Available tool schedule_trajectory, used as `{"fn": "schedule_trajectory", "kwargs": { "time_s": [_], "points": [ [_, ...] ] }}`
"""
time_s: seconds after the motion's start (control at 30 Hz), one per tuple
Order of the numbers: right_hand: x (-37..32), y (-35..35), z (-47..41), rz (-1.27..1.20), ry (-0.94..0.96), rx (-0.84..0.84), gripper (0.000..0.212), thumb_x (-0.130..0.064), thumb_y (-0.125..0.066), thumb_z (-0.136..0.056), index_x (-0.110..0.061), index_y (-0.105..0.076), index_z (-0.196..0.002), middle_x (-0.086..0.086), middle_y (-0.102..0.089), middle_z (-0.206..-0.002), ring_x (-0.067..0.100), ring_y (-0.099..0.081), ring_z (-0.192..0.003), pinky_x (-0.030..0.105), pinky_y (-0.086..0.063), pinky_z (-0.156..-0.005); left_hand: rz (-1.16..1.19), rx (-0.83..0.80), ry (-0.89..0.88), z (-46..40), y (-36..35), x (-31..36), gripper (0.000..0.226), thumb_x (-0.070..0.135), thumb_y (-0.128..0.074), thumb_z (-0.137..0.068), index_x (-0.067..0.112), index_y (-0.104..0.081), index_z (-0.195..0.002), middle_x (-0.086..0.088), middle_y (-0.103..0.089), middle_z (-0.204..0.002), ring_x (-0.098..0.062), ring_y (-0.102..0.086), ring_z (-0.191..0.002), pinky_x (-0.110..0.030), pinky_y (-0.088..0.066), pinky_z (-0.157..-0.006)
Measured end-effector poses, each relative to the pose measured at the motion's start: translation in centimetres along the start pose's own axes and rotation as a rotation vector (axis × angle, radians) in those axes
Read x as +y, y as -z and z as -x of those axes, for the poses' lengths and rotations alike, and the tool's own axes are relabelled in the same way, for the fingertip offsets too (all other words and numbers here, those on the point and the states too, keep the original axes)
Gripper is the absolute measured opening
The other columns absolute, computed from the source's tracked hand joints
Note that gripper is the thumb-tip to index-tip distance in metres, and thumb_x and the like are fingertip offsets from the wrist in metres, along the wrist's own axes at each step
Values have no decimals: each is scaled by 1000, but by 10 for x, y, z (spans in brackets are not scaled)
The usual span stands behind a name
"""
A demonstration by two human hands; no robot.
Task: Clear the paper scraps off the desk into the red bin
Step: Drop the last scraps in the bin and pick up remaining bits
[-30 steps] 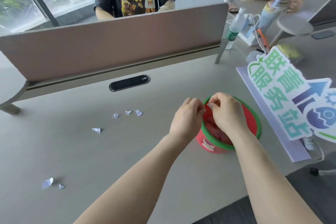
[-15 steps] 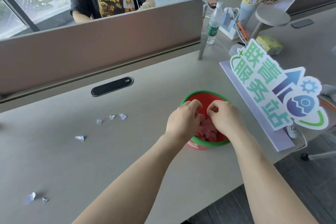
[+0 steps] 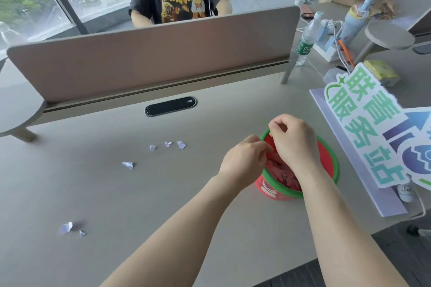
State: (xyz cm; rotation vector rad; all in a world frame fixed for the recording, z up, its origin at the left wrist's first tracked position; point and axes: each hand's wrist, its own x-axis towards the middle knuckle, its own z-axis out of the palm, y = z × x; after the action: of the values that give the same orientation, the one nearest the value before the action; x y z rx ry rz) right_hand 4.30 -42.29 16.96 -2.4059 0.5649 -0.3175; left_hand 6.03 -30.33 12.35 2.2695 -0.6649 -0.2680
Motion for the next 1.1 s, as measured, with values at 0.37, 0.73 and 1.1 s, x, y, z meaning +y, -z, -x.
{"fn": "schedule_trajectory", "kwargs": {
  "time_s": [0.37, 0.73, 1.1],
  "points": [
    [-37, -61, 11, -27, 71, -181, 15, -25, -51, -90, -22, -63, -82, -6, -65, -72, 21, -59, -74, 30, -45, -65, 15, 122, 155, 34, 43, -72, 7, 22, -53, -90, 23, -60, -90, 11, -61, -91, -12, -52, -69, -30, -48, -64],
    [-57, -208, 29, 192, 160, -565, 34, -20, -49, -91, -25, -55, -124, -1, -60, -107, 20, -55, -88, 29, -44, -73, -74, 214, 545, 104, 94, -201, 17, 20, -51, -91, 26, -64, -101, 8, -61, -102, -13, -58, -78, -32, -53, -70],
    [-60, -276, 18, 332, 152, -573, 43, -12, -48, -91, -20, -45, -133, 6, -43, -130, 29, -54, -107, 35, -48, -78, -110, 235, 826, 133, 115, -267, 37, 22, -49, -93, 25, -44, -129, 3, -41, -132, -24, -60, -76, -30, -42, -60]
  ]
}}
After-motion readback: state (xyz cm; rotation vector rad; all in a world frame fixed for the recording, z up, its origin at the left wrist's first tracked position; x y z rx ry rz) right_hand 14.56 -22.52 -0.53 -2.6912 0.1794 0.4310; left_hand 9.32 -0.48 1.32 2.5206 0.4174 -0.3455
